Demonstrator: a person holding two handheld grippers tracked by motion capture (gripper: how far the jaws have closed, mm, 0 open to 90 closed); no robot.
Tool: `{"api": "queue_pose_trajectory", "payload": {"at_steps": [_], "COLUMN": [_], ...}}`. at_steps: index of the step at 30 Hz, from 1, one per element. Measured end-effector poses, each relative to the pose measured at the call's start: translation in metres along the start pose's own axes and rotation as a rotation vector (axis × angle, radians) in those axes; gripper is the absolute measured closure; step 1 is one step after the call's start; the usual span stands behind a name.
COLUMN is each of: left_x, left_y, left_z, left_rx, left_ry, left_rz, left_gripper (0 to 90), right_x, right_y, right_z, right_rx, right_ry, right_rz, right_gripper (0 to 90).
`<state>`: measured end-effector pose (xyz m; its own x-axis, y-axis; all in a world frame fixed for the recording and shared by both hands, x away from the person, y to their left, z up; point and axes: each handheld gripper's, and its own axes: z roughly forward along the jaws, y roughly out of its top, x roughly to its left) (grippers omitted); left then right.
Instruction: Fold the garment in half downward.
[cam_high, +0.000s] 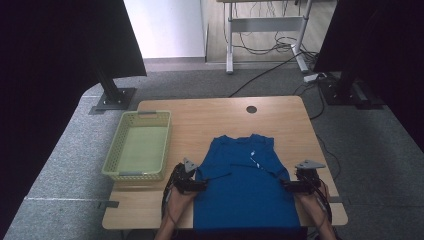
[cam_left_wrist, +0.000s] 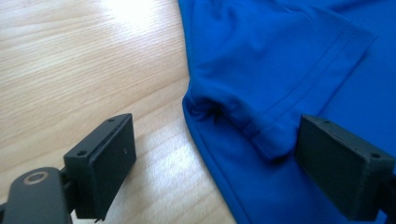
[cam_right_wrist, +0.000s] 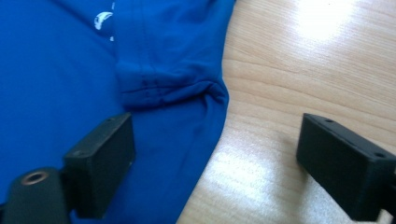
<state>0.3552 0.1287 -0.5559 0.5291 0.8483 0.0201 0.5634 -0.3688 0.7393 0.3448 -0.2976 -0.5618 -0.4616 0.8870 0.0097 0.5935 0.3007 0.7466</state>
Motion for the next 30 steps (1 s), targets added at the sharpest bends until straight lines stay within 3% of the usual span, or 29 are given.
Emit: {"api": "queue_pose_trajectory", "payload": {"at_steps": [8, 11, 14, 19, 23, 25, 30], "left_x": [-0.005, -0.005, 0.001, 0.01, 0.009, 0.009, 0.005], "left_y": [-0.013, -0.006, 0.007, 0.02, 0.013, 0.009, 0.0], "left_z": [-0.015, -0.017, -0.018, -0.005, 0.012, 0.009, -0.002], "left_rx": [0.012, 0.004, -0.024, -0.034, 0.017, 0.005, 0.017], "left_ry": [-0.015, -0.022, -0.037, -0.016, 0.003, 0.012, 0.001], "left_rz": [0.009, 0.025, 0.008, -0.019, -0.013, -0.02, -0.011], "left_gripper": [11.2, 12.6, 12.1, 11.9, 12.0, 11.7, 11.4], "right_x": [0.004, 0.002, 0.0, -0.005, -0.006, -0.005, -0.002], "right_y": [-0.014, -0.013, -0.005, 0.013, 0.019, 0.017, 0.008], "right_z": [-0.015, -0.015, -0.013, -0.002, 0.013, 0.018, 0.008], "right_rx": [0.001, -0.004, -0.028, -0.052, -0.02, -0.009, -0.01], "right_ry": [0.016, 0.031, 0.031, 0.018, 0.001, 0.004, 0.019], "right_rz": [-0.003, 0.003, 0.012, 0.017, 0.007, 0.0, -0.003], "right_gripper": [13.2, 12.8, 12.6, 12.5, 12.5, 12.8, 15.2]}}
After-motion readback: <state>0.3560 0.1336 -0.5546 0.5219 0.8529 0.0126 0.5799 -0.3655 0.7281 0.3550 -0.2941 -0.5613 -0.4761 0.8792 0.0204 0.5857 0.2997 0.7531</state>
